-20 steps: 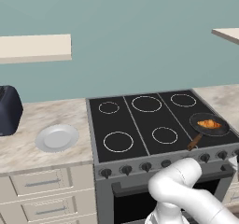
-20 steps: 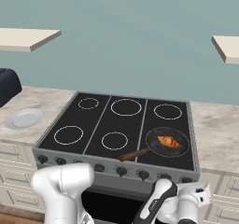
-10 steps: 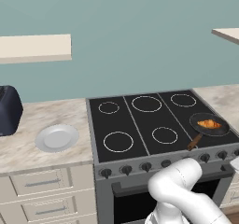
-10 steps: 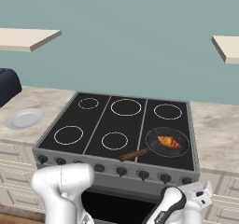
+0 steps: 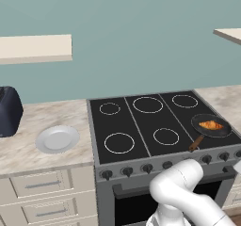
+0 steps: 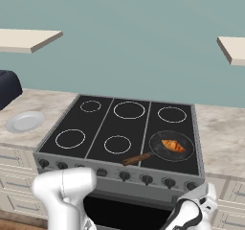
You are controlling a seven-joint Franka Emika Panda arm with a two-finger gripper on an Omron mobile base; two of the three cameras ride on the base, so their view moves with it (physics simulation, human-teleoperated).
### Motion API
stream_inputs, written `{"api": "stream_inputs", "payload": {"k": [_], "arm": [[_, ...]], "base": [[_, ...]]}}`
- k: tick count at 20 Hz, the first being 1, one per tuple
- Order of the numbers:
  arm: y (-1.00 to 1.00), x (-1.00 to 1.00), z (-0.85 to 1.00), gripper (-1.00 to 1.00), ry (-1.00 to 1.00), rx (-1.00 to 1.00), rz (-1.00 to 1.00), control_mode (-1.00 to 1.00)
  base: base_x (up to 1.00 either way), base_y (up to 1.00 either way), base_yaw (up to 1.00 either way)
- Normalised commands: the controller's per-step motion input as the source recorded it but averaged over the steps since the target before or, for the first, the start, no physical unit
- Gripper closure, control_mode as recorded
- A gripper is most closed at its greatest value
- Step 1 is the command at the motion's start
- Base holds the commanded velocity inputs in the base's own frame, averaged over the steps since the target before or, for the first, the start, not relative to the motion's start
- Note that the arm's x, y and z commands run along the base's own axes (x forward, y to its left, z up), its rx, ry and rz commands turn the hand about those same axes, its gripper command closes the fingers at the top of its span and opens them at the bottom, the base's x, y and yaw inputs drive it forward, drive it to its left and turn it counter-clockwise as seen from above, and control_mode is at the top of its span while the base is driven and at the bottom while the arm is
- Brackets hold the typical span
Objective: Pick the croissant and place it on the pan. Then turn on the stove to warm the croissant.
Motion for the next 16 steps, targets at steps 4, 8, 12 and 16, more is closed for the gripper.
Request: {"api": "stream_inputs", "payload": {"k": [4,8,12,16], "arm": [[-0.03,0.0,0.0,1.0,-0.07,-0.45,0.24,-1.0],[-0.03,0.0,0.0,1.0,-0.05,-0.48,0.23,-1.0],[0.0,0.0,0.0,1.0,-0.06,-0.49,0.22,-1.0],[0.0,0.0,0.0,1.0,-0.1,-0.49,0.22,-1.0]], "base": [[0.0,0.0,0.0],[0.0,0.0,0.0],[0.0,0.0,0.0],[0.0,0.0,0.0]]}}
